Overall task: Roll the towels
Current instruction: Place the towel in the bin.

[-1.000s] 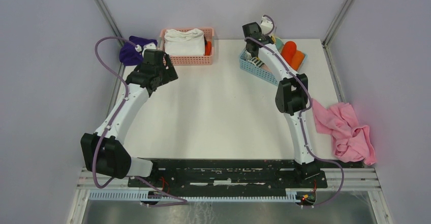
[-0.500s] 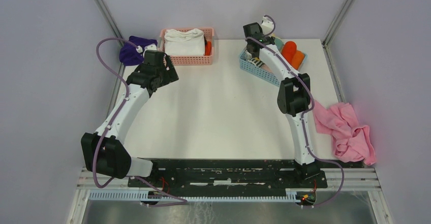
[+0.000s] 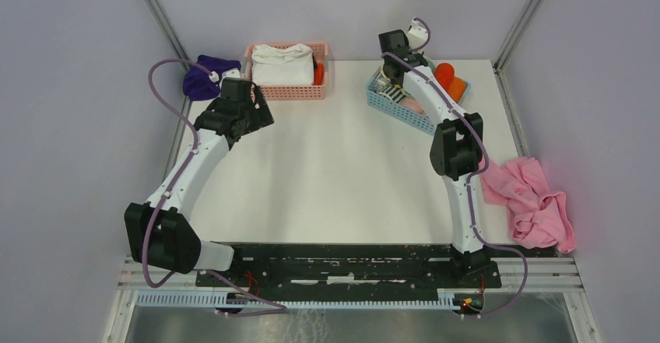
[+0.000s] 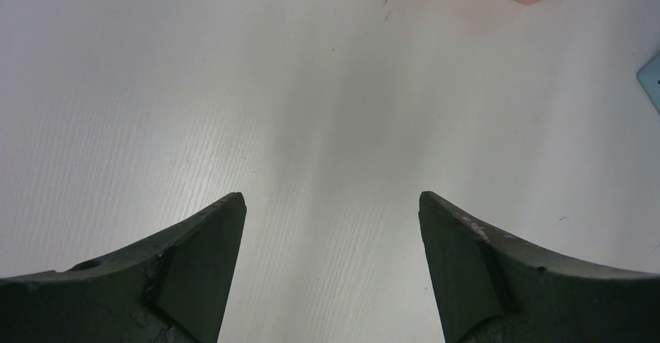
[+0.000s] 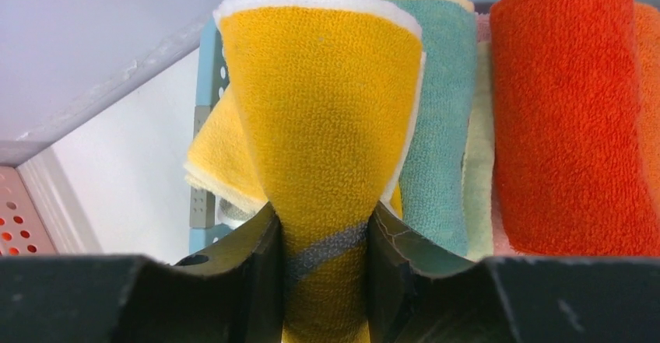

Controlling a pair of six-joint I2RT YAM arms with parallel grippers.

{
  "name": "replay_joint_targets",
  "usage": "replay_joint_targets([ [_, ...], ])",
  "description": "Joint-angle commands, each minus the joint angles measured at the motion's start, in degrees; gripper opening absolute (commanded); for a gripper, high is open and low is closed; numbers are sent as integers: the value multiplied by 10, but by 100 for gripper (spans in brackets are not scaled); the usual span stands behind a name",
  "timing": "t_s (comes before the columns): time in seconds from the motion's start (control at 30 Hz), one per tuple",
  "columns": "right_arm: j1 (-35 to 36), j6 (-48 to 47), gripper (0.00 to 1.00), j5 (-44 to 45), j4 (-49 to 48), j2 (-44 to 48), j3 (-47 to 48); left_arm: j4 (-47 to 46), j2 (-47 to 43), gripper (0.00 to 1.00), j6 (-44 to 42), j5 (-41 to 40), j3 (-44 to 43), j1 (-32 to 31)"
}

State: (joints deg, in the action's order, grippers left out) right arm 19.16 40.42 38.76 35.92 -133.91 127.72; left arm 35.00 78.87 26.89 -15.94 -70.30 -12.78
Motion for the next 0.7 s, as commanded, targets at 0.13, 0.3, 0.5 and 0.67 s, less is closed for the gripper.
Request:
replay_joint_targets([
  [0.13, -30, 16, 35, -3, -23, -54, 65, -22, -8, 89, -19, 4, 0, 0],
  [0.3, -38, 22, 35, -26, -10, -89, 78, -24, -7, 89, -18, 8, 2, 1],
  [0.5, -39, 15, 48, -38, -42, -35, 23, -26, -9, 89, -18, 11, 3, 1],
  [0.67, -40, 7, 58, -35, -59, 10, -6, -27, -12, 89, -17, 12, 4, 1],
])
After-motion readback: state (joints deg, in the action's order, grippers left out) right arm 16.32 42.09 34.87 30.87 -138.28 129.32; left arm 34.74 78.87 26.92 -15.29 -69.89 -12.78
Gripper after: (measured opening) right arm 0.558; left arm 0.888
